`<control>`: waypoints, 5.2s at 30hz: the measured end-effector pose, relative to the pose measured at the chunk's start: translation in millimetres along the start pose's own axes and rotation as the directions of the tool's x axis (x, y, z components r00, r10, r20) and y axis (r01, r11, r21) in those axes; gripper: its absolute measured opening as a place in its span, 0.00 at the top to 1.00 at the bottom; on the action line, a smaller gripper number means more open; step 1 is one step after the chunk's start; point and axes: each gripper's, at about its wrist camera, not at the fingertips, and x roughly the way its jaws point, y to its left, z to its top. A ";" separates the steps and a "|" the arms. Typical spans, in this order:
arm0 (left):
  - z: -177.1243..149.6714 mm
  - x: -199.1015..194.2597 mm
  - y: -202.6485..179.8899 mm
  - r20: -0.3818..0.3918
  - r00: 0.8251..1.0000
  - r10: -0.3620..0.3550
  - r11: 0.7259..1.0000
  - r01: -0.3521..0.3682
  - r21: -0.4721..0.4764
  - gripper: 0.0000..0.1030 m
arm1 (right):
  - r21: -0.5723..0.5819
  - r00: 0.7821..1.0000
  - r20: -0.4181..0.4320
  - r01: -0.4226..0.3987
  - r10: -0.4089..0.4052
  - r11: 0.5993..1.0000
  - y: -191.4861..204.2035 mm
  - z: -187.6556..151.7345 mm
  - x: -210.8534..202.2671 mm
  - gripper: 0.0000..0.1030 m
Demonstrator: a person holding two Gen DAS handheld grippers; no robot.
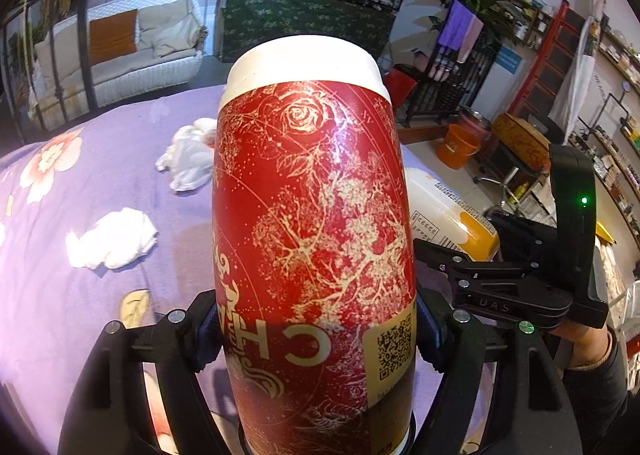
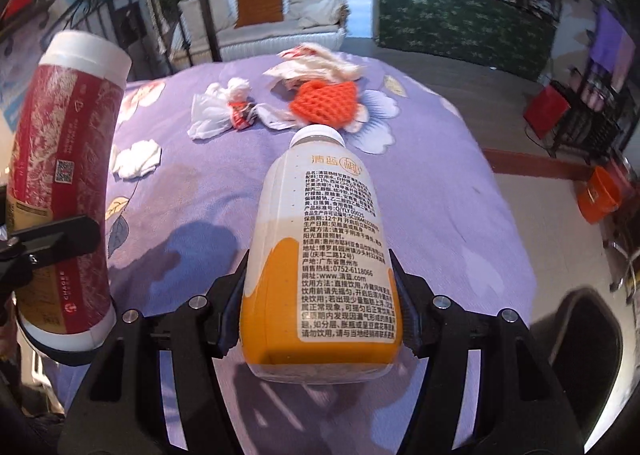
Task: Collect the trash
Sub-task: 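Carry the bottle over the bin with the right tool while the left tool holds the red cup, then open the right tool to drop the bottle in the bin while the left tool drops the red cup in, then move both open tools back over the table, then grasp a white tissue with the left tool while the right tool grasps the red-white snack wrapper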
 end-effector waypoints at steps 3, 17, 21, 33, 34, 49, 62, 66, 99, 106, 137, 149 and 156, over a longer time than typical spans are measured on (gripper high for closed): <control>-3.3 0.9 -17.1 0.011 0.999 -0.042 0.999 0.042 0.025 0.28 | 0.095 0.999 0.040 0.021 -0.025 0.995 -21.7 -15.4 -23.6 0.40; -13.9 25.1 -116.8 -0.032 0.966 -0.255 0.946 0.256 0.201 0.28 | 0.448 0.954 0.004 0.266 -0.299 0.854 -141.4 -113.0 -98.9 0.40; -15.4 35.3 -142.1 -0.060 0.953 -0.297 0.924 0.302 0.234 0.28 | 0.474 0.944 -0.065 0.315 -0.324 0.822 -168.7 -133.2 -86.9 0.40; -26.3 52.4 -188.4 -0.118 0.933 -0.340 0.888 0.360 0.286 0.28 | 0.471 0.897 -0.339 0.424 -0.285 0.773 -232.7 -153.1 -1.1 0.40; -28.1 54.9 -192.3 -0.124 0.932 -0.342 0.887 0.363 0.284 0.28 | 0.479 0.897 -0.342 0.423 -0.281 0.769 -234.9 -151.9 2.6 0.39; -31.0 82.6 -220.1 -0.213 0.905 -0.368 0.872 0.416 0.260 0.28 | 0.615 0.899 -0.162 0.415 -0.407 0.670 -205.1 -176.2 -74.2 0.27; -26.2 129.3 -291.1 -0.277 0.900 -0.338 0.842 0.420 0.339 0.28 | 0.711 0.810 -0.051 0.440 -0.584 0.548 -196.9 -198.9 -175.3 0.25; -27.1 142.1 -305.0 -0.303 0.892 -0.335 0.838 0.430 0.338 0.28 | 0.722 0.800 -0.046 0.440 -0.598 0.533 -197.0 -206.6 -184.9 0.25; -34.3 99.7 -255.9 -0.209 0.917 -0.339 0.864 0.392 0.316 0.06 | 0.727 0.827 -0.013 0.394 -0.563 0.563 -190.0 -204.6 -165.9 0.17; -31.4 73.4 -208.8 -0.117 0.959 -0.258 0.904 0.282 0.321 0.06 | 0.670 0.879 0.016 0.345 -0.477 0.658 -161.2 -176.6 -129.0 0.16; 16.6 37.4 147.9 -0.080 0.913 0.400 0.916 -0.399 0.038 0.06 | 0.129 0.998 0.055 -0.023 0.016 0.991 55.5 22.6 37.6 0.13; 13.8 65.3 185.4 -0.163 0.923 0.349 0.925 -0.368 -0.099 0.39 | 0.073 1.000 0.014 -0.019 0.018 0.997 74.2 41.4 61.6 0.13; 11.7 37.6 175.1 -0.110 0.942 0.316 0.928 -0.332 -0.169 0.74 | 0.025 0.999 -0.007 -0.048 0.049 0.999 93.0 58.5 78.2 0.13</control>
